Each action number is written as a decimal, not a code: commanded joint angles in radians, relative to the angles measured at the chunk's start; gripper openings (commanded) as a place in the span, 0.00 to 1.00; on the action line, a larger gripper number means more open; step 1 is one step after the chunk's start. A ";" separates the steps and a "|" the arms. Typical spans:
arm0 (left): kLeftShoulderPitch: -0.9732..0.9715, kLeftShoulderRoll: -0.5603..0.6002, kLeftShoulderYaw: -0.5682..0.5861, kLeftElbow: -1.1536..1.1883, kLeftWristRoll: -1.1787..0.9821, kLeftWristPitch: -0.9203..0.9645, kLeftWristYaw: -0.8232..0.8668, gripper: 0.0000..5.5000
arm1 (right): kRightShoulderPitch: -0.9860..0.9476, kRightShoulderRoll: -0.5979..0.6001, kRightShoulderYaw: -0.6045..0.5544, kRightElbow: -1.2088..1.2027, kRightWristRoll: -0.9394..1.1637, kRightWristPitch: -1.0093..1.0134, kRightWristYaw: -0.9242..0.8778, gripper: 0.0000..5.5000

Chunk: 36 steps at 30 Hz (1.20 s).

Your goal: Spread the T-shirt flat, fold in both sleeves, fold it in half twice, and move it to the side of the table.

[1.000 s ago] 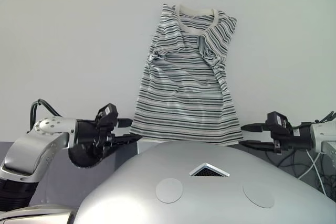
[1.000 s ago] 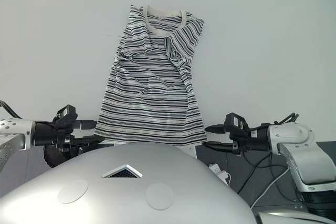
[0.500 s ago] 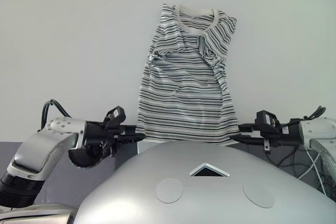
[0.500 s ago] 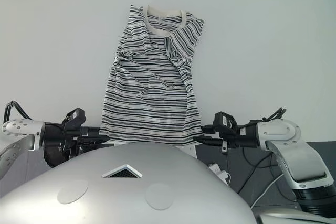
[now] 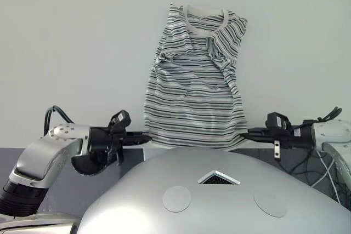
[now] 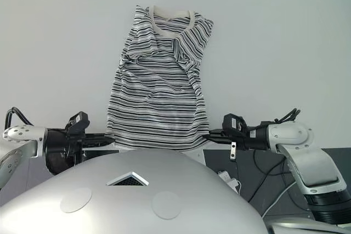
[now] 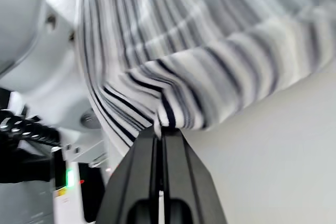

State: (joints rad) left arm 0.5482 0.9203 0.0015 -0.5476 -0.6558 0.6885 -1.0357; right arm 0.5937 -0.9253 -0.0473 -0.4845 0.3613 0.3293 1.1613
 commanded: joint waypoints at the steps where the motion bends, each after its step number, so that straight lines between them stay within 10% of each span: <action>1: -0.012 0.007 0.138 -0.087 -0.080 -0.083 -0.083 0.01 | 0.036 0.013 -0.101 -0.055 0.032 -0.071 -0.006 0.00; 25: 0.241 -0.162 0.586 -0.255 -0.100 -0.450 -0.282 0.01 | 0.267 0.169 -0.689 -0.244 0.475 -0.257 0.191 0.00; 36: -0.112 -0.236 0.341 -0.134 0.312 -0.690 -0.007 0.01 | -0.179 0.094 -0.386 -0.089 0.286 -0.119 -0.110 0.00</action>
State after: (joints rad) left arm 0.5181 0.6893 0.4210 -0.7247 -0.4641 0.0344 -1.1068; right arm 0.4931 -0.8124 -0.4919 -0.5993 0.6911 0.1825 1.0923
